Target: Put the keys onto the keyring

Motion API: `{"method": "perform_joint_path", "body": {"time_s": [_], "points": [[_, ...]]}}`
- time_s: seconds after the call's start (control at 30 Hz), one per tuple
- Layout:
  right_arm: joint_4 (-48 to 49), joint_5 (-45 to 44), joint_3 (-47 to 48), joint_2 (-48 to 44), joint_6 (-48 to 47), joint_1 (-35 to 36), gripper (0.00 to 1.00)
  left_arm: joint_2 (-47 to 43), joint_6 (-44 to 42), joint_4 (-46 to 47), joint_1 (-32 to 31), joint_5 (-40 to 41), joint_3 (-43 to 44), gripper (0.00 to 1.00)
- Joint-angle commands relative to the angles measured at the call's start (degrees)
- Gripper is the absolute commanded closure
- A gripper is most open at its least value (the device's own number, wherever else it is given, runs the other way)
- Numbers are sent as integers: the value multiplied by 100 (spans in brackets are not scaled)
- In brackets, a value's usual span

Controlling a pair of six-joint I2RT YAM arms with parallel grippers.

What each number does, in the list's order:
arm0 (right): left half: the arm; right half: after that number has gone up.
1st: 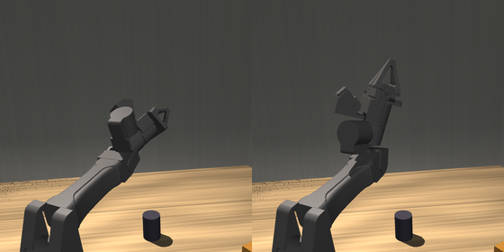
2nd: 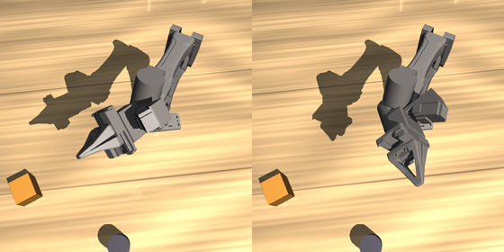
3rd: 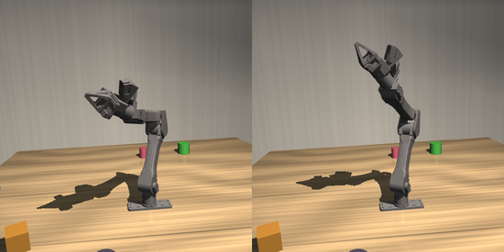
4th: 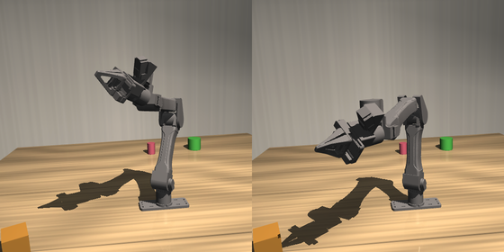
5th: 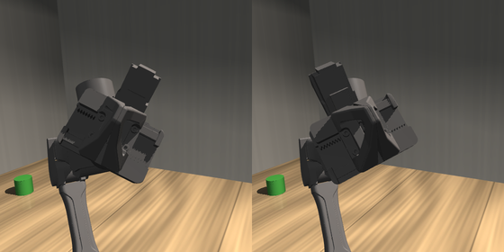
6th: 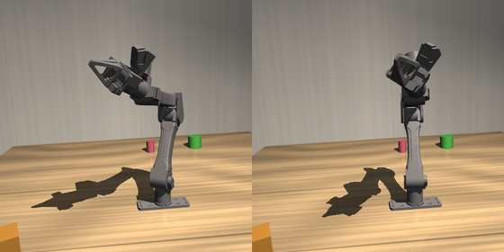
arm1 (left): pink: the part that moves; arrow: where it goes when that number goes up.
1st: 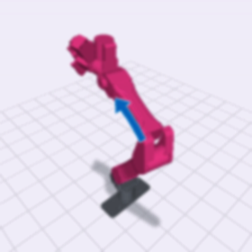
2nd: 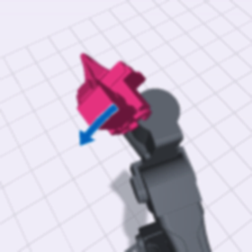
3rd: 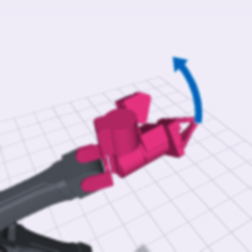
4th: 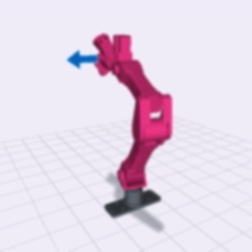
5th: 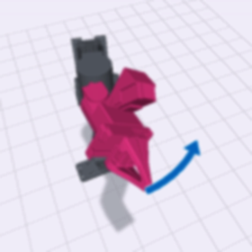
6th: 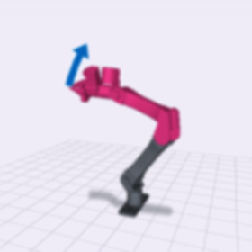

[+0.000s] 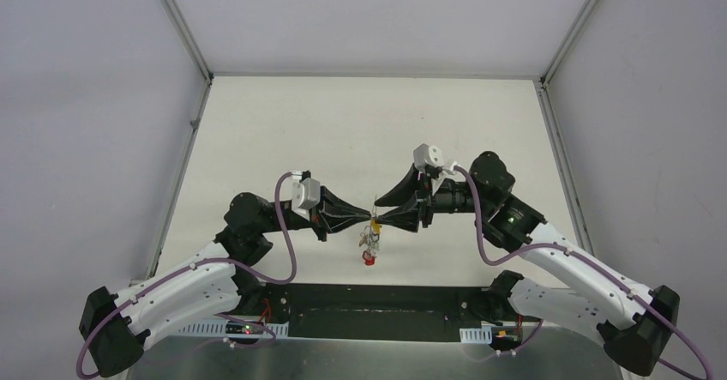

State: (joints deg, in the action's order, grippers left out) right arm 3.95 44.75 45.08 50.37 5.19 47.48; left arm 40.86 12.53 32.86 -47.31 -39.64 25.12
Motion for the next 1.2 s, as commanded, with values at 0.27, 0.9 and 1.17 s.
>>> {"method": "perform_joint_path", "body": {"time_s": [0.27, 0.9, 1.17], "points": [[540, 305, -136, 210, 234, 7, 66, -16, 107, 494, -59, -82, 85, 100], [570, 69, -234, 193, 361, 6, 100, -35, 170, 398, -53, -46, 89, 100], [563, -75, -269, 142, 431, 6, 100, -54, 200, 264, -56, 14, 98, 100]]}}
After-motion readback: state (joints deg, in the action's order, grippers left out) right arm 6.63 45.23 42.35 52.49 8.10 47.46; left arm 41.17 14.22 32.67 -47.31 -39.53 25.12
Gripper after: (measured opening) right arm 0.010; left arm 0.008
